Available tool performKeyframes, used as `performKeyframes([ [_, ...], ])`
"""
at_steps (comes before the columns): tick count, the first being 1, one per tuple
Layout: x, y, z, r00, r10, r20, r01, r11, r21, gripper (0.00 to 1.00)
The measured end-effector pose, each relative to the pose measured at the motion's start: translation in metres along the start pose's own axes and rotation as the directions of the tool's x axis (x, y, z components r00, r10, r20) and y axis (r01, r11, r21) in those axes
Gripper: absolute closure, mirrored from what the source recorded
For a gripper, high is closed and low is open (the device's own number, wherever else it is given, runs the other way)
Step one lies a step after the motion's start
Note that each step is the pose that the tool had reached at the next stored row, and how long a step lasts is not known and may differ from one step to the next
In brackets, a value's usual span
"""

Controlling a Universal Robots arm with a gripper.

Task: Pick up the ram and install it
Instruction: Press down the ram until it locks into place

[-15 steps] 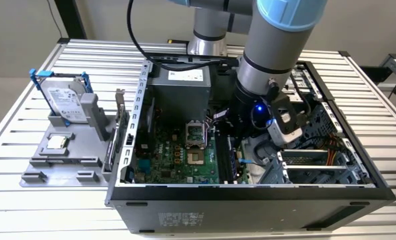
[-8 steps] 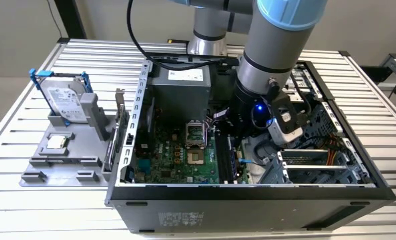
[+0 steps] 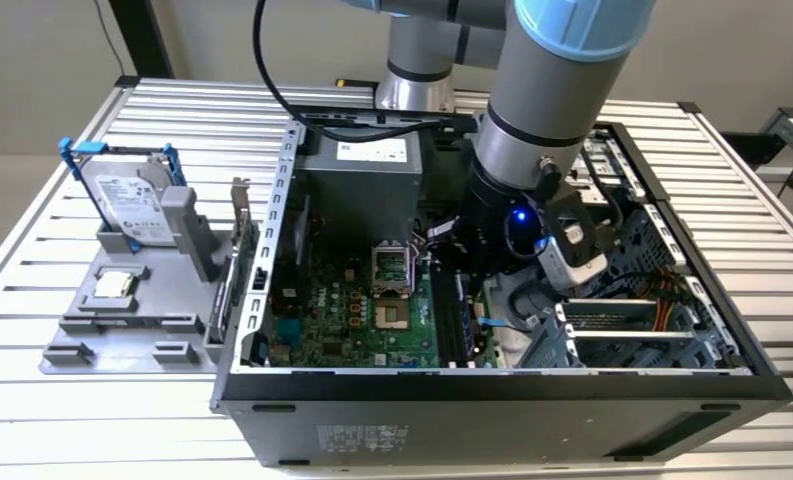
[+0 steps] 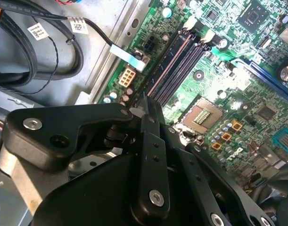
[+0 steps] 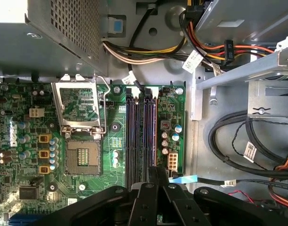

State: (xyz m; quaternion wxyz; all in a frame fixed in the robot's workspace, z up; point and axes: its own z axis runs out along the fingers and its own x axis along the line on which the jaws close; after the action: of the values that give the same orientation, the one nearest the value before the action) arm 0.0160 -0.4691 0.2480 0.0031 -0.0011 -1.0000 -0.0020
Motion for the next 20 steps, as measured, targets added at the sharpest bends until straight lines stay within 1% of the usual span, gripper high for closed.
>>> performKeyframes([
  [11,0.0,0.0,-0.0014,0.9992,-0.039,-0.0001,0.039,0.9992,0.0002,1.0],
  [20,0.0,0.0,-0.0023,0.9968,-0.079,-0.0003,0.079,0.9968,0.0004,1.0],
])
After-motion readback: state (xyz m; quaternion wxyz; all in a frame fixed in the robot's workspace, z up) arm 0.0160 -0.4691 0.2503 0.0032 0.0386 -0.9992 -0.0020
